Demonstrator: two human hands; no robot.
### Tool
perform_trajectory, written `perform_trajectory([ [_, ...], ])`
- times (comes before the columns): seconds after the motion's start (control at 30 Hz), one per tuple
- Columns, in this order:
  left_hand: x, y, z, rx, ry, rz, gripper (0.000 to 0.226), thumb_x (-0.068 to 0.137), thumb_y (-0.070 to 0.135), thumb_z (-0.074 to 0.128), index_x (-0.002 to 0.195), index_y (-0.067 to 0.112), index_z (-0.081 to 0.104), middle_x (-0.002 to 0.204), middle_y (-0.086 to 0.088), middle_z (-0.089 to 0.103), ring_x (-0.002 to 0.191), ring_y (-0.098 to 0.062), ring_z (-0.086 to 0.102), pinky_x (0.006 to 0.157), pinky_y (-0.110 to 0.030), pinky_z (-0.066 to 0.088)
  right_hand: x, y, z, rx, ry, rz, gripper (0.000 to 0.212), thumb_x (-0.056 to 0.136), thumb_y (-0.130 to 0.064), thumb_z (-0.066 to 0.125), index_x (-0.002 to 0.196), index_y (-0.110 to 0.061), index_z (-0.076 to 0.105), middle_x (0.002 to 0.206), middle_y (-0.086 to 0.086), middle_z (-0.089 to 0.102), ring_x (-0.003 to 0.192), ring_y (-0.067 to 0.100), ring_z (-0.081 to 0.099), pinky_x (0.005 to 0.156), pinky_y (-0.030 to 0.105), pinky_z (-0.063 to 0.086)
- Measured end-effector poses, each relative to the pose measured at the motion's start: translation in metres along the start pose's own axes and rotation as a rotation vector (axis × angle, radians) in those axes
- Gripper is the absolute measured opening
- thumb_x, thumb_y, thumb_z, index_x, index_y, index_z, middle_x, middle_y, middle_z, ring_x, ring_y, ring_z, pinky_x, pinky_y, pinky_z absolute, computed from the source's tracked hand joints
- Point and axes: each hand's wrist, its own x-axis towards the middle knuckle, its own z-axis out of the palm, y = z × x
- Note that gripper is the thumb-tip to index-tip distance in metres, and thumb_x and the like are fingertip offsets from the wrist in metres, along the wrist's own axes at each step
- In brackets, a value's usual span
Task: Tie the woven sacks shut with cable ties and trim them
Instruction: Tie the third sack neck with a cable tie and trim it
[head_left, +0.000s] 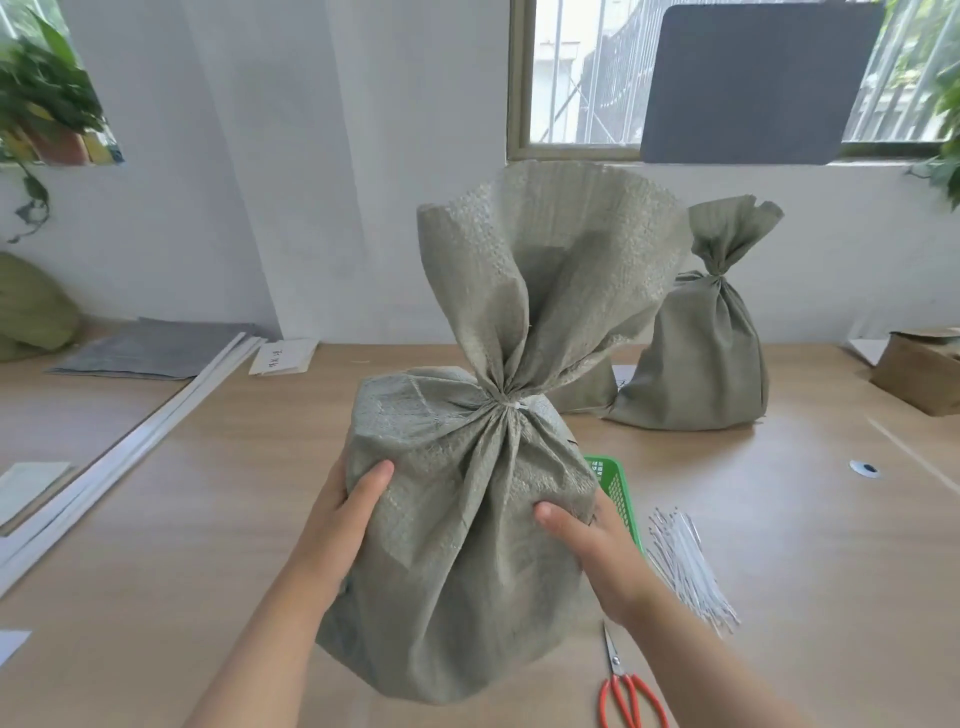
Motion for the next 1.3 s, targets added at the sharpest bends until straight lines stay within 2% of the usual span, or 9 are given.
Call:
perform_trajectory([
  [0.13,-0.010,0.020,0.056,0.004,0.023,0.000,0.054,0.074,0.055,0.063,0.125,0.039,0.064,0.123,0.009,0.072,0.116,-0.011,0.066,0.100,-0.040,0.049,-0.012,-0.036,-0.050,-0.004,-0.039,-0.051,0.069,0.073,-0.033,0.078,0.135,-0.016,0.054,0.125,0.008,0.069,0.118,0.026,0.065,0.090,0.033,0.055],
  [0.27,-0.011,0.028,0.115,0.011,0.079,-0.015,0.071,0.071,0.065,0.067,0.135,0.036,0.053,0.136,0.009,0.060,0.123,-0.010,0.060,0.107,-0.043,0.046,-0.026,-0.067,-0.106,0.000,-0.045,-0.094,0.071,0.075,-0.033,0.076,0.139,-0.020,0.050,0.129,0.004,0.067,0.120,0.022,0.064,0.093,0.033,0.055],
  [0.43,-0.001,0.041,0.192,0.051,-0.010,-0.005,0.027,0.101,0.036,0.052,0.125,0.030,0.063,0.114,0.012,0.075,0.104,-0.001,0.069,0.083,-0.020,0.056,-0.031,-0.093,-0.171,-0.007,0.015,-0.126,0.062,0.078,-0.031,0.075,0.136,-0.021,0.054,0.128,0.004,0.068,0.120,0.023,0.064,0.094,0.036,0.055],
  [0.53,0.015,0.046,0.226,0.040,-0.074,0.011,0.032,0.099,0.042,0.053,0.129,0.036,0.062,0.121,0.013,0.072,0.113,-0.006,0.067,0.094,-0.030,0.052,-0.033,-0.104,-0.203,-0.020,0.079,-0.137,0.060,0.077,-0.035,0.074,0.133,-0.021,0.056,0.125,0.002,0.069,0.118,0.022,0.065,0.093,0.035,0.055],
  [0.67,0.033,0.046,0.271,0.015,-0.166,-0.015,0.060,0.076,0.064,0.061,0.131,0.041,0.061,0.126,0.015,0.069,0.119,-0.008,0.063,0.106,-0.039,0.046,-0.040,-0.114,-0.244,-0.044,0.158,-0.140,0.057,0.080,-0.036,0.073,0.132,-0.022,0.057,0.124,0.004,0.070,0.116,0.023,0.066,0.094,0.037,0.055],
  [0.83,0.043,0.051,0.340,-0.006,-0.172,-0.009,0.048,0.082,0.056,0.060,0.126,0.038,0.064,0.118,0.018,0.072,0.115,-0.005,0.065,0.103,-0.035,0.047,-0.048,-0.127,-0.301,-0.055,0.234,-0.154,0.048,0.083,-0.030,0.067,0.129,-0.023,0.060,0.123,0.003,0.070,0.115,0.022,0.067,0.097,0.041,0.053],
  [1.0,0.048,0.046,0.420,-0.007,-0.145,0.004,0.031,0.096,0.045,0.054,0.123,0.034,0.066,0.113,0.017,0.074,0.111,-0.005,0.066,0.099,-0.033,0.048,-0.046,-0.135,-0.378,-0.062,0.237,-0.146,0.055,0.078,-0.042,0.073,0.127,-0.021,0.062,0.121,0.004,0.071,0.113,0.025,0.068,0.097,0.045,0.054],
  [1.17,0.044,0.036,0.506,-0.045,-0.106,0.015,0.042,0.091,0.049,0.057,0.129,0.033,0.062,0.120,0.012,0.072,0.114,-0.006,0.065,0.105,-0.036,0.046,-0.046,-0.146,-0.468,-0.097,0.190,-0.125,0.062,0.071,-0.050,0.075,0.126,-0.024,0.062,0.120,0.002,0.072,0.112,0.023,0.069,0.096,0.046,0.054],
  [1.3,0.037,0.032,0.580,-0.100,-0.060,0.017,0.058,0.081,0.051,0.060,0.134,0.030,0.052,0.118,0.008,0.069,0.109,-0.004,0.065,0.091,-0.030,0.048,-0.052,-0.158,-0.541,-0.117,0.165,-0.098,0.064,0.070,-0.052,0.075,0.127,-0.025,0.062,0.120,0.001,0.072,0.111,0.021,0.069,0.097,0.046,0.053],
])
